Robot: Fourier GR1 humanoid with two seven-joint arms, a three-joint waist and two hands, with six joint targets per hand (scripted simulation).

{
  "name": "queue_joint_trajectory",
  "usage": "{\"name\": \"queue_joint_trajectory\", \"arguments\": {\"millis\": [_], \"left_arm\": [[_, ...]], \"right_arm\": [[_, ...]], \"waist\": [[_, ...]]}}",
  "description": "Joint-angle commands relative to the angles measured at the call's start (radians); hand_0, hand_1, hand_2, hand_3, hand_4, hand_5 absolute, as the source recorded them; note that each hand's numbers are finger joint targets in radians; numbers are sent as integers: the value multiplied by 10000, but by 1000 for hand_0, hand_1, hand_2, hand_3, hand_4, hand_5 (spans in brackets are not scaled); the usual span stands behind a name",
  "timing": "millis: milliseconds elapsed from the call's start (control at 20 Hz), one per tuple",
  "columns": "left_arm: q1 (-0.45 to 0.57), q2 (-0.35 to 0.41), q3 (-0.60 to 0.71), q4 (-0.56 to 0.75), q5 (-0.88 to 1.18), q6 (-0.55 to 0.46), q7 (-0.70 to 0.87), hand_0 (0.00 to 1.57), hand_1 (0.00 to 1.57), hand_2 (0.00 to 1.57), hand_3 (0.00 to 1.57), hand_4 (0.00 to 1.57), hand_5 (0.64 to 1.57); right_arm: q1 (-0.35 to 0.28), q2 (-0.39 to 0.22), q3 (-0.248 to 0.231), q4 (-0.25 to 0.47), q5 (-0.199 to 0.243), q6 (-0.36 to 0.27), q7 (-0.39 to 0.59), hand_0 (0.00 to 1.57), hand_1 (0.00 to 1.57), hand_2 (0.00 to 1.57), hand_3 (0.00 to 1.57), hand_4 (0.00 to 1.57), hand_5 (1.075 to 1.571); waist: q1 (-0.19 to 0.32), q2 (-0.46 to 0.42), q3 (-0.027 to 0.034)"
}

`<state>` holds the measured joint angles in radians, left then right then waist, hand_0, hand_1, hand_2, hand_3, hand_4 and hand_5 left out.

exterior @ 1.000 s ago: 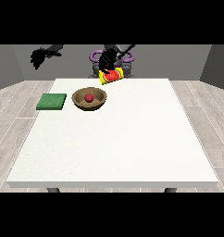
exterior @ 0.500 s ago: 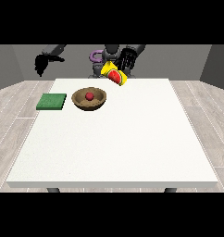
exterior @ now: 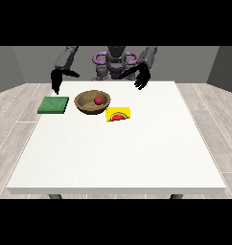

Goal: Pick the cup and pour the ball into the bowl, then pick the bowl and place it on the pad

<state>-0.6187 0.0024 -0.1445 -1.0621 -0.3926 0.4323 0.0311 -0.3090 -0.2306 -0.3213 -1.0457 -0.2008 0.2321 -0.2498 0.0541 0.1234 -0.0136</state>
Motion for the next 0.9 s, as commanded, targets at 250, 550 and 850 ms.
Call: {"name": "queue_joint_trajectory", "arguments": {"millis": [250,550,850], "left_arm": [[1662,190,411,-1129,2688,-2278,-2744,0,0,0,0,0,1563],[1570,1226,1217,-1305,3087,-3235,-3021,0,0,0,0,0,1565],[2234,1241,1434,-1536,3114,-3450,-2987,0,0,0,0,0,1565]], "right_arm": [[-438,998,137,800,435,-1615,-507,0,0,0,0,324,1569],[-1595,801,-140,2132,205,-1819,-1189,0,0,0,0,259,1567],[-2005,689,89,3465,239,-1819,-1360,0,0,0,0,201,1562]], "waist": [[779,351,136],[848,851,139],[569,376,138]]}}
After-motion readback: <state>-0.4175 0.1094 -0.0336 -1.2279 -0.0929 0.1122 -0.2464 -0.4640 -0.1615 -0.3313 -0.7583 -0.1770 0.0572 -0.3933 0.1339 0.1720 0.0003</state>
